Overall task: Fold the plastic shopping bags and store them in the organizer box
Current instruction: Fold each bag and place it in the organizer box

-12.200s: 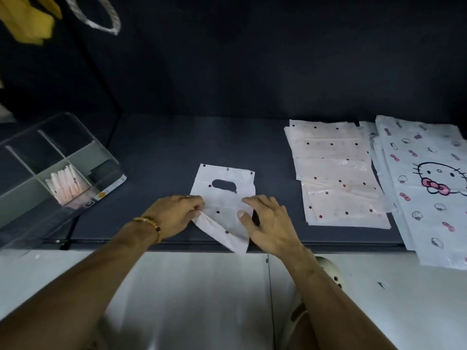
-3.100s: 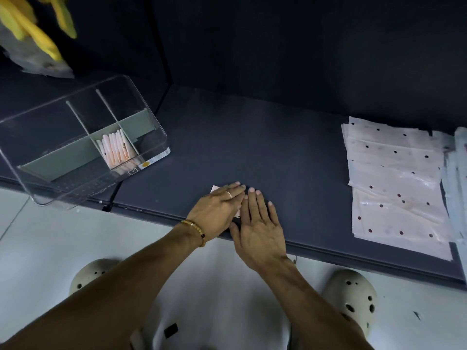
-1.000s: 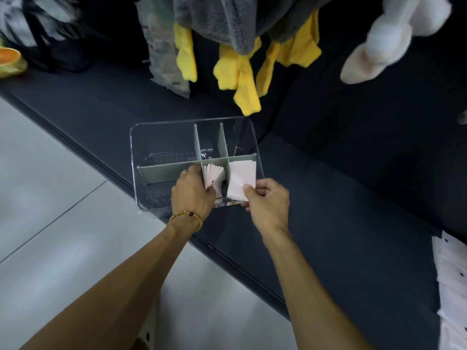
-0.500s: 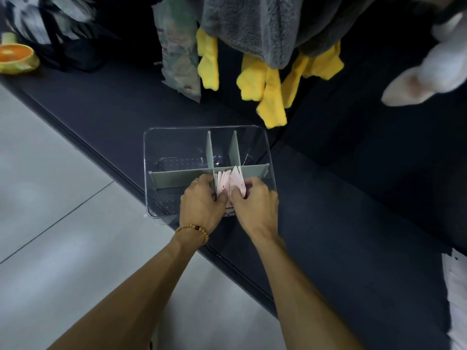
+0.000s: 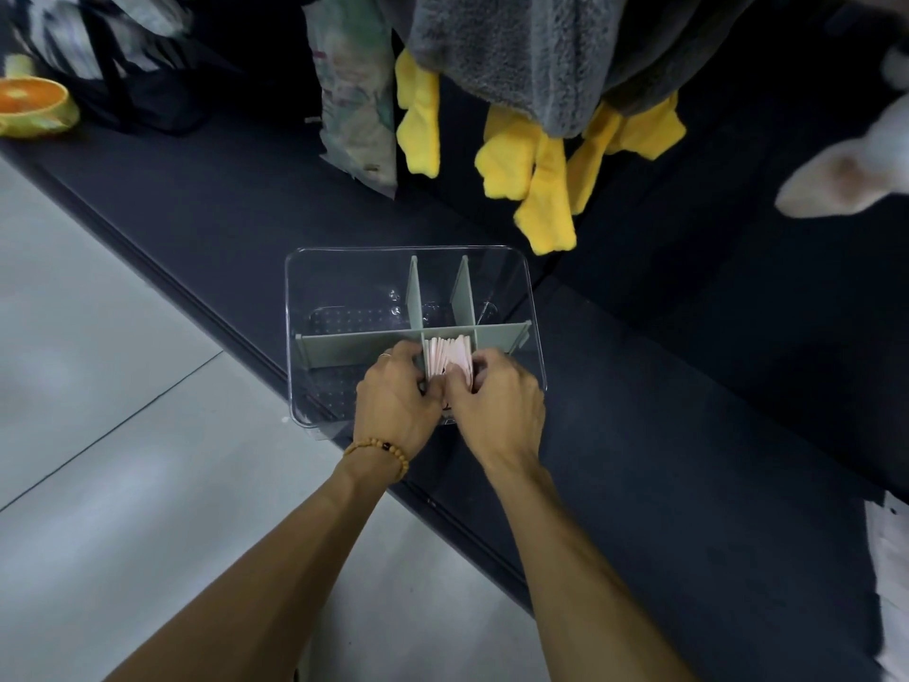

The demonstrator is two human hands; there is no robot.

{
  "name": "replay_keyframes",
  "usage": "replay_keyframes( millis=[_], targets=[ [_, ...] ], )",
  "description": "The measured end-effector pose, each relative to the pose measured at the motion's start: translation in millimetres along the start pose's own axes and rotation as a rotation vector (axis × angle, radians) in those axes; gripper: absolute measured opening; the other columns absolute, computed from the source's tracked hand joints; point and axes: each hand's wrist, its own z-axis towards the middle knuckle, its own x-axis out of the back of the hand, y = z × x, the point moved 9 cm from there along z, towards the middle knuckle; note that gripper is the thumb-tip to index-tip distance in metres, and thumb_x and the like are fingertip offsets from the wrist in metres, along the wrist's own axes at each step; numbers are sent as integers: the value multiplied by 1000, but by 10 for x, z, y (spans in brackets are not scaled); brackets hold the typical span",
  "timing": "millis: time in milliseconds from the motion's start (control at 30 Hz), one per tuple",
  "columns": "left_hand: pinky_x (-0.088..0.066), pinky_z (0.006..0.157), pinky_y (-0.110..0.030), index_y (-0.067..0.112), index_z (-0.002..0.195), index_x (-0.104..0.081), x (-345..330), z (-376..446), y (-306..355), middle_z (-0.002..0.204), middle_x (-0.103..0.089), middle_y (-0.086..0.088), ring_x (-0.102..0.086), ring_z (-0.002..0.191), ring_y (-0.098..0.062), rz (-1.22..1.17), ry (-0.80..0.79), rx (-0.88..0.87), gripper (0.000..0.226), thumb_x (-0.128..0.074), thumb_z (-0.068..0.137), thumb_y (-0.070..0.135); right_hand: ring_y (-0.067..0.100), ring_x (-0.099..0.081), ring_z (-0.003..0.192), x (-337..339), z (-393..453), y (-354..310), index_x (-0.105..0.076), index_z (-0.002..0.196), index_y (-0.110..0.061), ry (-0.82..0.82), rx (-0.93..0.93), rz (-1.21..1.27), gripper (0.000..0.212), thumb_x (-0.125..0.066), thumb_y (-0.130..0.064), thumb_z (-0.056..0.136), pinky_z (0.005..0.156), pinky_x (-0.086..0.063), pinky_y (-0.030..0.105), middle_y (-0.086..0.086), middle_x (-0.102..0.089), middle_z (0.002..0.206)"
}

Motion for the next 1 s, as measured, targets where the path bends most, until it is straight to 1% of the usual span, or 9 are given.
replay_keyframes(
  millis=[167, 233, 433, 500, 600, 667, 767, 900, 1000],
  targets=[
    [-50, 82, -37, 17, 115, -56, -13, 7, -6, 88, -64, -2, -60, 84, -19, -4, -13, -2, 33, -67, 84, 22, 20, -63, 78, -22, -4, -7, -68, 88, -17, -19, 83, -64, 16, -60, -30, 92, 63, -49, 32, -1, -64, 91],
    [-50, 81, -36, 17, 114, -55, -18, 9, -4, 87, -65, -2, -59, 83, -18, -9, -25, -5, 33, -67, 84, 22, 21, -63, 79, -59, 21, -10, -69, 86, -18, -36, 57, -108, 17, -60, -31, 92, 61, -44, 30, -1, -64, 93],
    [-53, 78, -40, 20, 108, -51, -9, -2, 15, 92, -60, -1, -60, 83, -20, -32, -52, 0, 33, -71, 81, 22, 15, -65, 75, 42, -12, 185, -70, 87, -15, 28, -68, 63, 12, -61, -21, 91, 65, -48, 25, -1, -71, 85],
    [-54, 70, -39, 22, 104, -47, 10, -49, 87, 100, -53, 1, -58, 78, -18, 34, -42, -99, 33, -71, 81, 23, 11, -65, 73, 41, -35, 215, -70, 89, -15, 4, -63, 116, 10, -63, -22, 91, 67, -51, 25, -2, -71, 83],
    [-52, 58, -34, 24, 109, -59, -9, -172, 384, 103, -45, -2, -48, 86, -17, 222, -66, -485, 23, -59, 86, 21, 12, -66, 72, 45, -31, 257, -69, 93, -15, -13, -80, 193, 6, -66, -19, 89, 71, -55, 29, -1, -72, 84],
    [-46, 65, -34, 28, 103, -67, -78, -166, 480, 99, -45, -2, -43, 90, -19, 377, -146, -631, 30, -41, 87, 32, 12, -66, 72, 44, -15, 276, -68, 93, -15, -20, -92, 218, 6, -66, -17, 88, 72, -56, 31, -2, -72, 82],
    [-39, 75, -35, 31, 99, -70, -87, -56, 419, 101, -47, 0, -39, 92, -20, 628, -141, -654, 41, -32, 89, 45, 15, -63, 73, 56, -5, 236, -60, 93, -20, -39, -38, 129, 9, -63, -14, 87, 69, -53, 34, -10, -64, 83],
    [-44, 70, -38, 27, 110, -67, 11, -88, 254, 94, -46, -4, -42, 87, -23, 576, -73, -558, 35, -42, 92, 44, 20, -52, 76, -125, 54, 36, -59, 112, -28, -283, 232, -152, 26, -50, -15, 91, 66, -45, 35, -4, -43, 111],
    [-48, 69, -38, 28, 114, -62, -33, -73, 184, 93, -46, -3, -45, 85, -22, 514, -129, -510, 35, -41, 92, 43, 23, -47, 85, -289, 205, -7, -55, 125, -34, -490, 292, -384, 35, -40, -28, 94, 69, -38, 36, 3, -38, 117]
  ],
)
